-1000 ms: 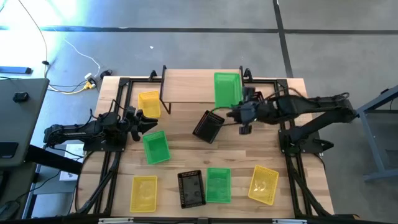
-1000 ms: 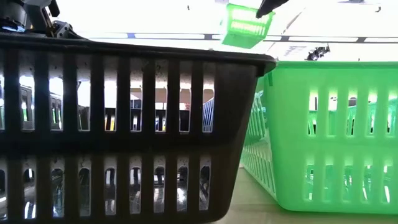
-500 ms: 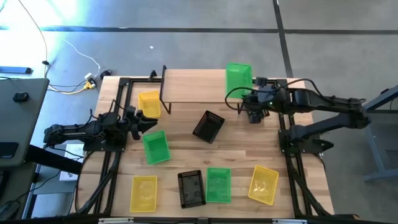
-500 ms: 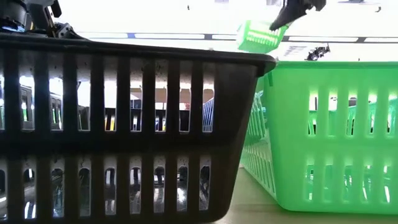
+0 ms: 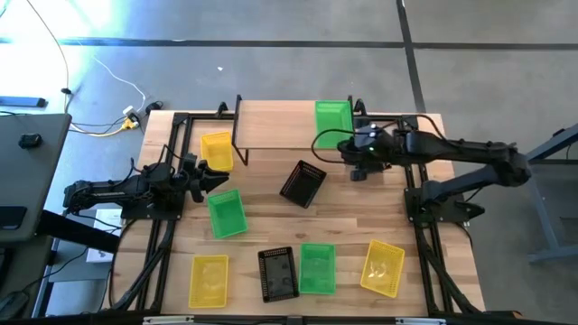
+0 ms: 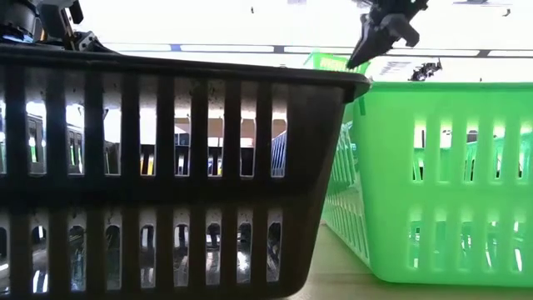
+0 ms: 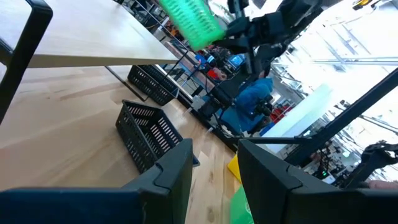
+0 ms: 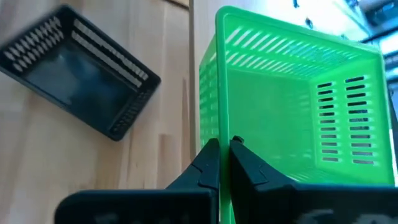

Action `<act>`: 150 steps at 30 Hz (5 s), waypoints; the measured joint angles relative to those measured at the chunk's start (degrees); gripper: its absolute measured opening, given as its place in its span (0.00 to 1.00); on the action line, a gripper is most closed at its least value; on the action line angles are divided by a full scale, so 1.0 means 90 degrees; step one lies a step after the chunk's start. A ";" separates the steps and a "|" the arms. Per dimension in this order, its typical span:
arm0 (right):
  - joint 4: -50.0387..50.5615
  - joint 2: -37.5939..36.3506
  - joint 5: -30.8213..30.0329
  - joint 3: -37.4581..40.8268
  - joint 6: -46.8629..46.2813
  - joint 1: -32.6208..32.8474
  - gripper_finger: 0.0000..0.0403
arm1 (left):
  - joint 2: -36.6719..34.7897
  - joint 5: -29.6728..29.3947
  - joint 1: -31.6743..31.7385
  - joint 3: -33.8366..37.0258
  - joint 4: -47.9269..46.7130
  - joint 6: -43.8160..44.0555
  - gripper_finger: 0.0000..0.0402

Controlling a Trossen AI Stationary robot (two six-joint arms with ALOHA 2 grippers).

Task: Stack baskets on shelf by color
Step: Put the top right green bin on the shelf, then put the bottom left yellow bin on the shelf

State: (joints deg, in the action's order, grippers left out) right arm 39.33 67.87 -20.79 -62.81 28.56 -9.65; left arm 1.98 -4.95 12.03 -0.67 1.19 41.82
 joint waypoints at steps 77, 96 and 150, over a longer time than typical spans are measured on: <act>-0.0038 0.0739 -0.0305 -0.0012 -0.0513 -0.0488 0.23 | 0.0000 -0.0056 -0.0002 -0.0002 0.0002 -0.0382 0.29; -0.0081 0.0734 -0.0635 -0.0701 -0.0840 -0.0236 0.23 | 0.0008 -0.0545 -0.0001 -0.1320 -0.1024 -0.2137 0.29; -0.0092 0.0734 -0.0635 -0.1486 -0.2742 -0.0161 0.23 | 0.6114 0.1108 -0.5105 -0.5673 -0.5515 0.1168 0.29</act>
State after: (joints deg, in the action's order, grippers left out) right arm 38.50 74.48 -26.50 -76.18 3.88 -11.09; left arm 57.00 5.02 -33.91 -51.72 -48.44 52.33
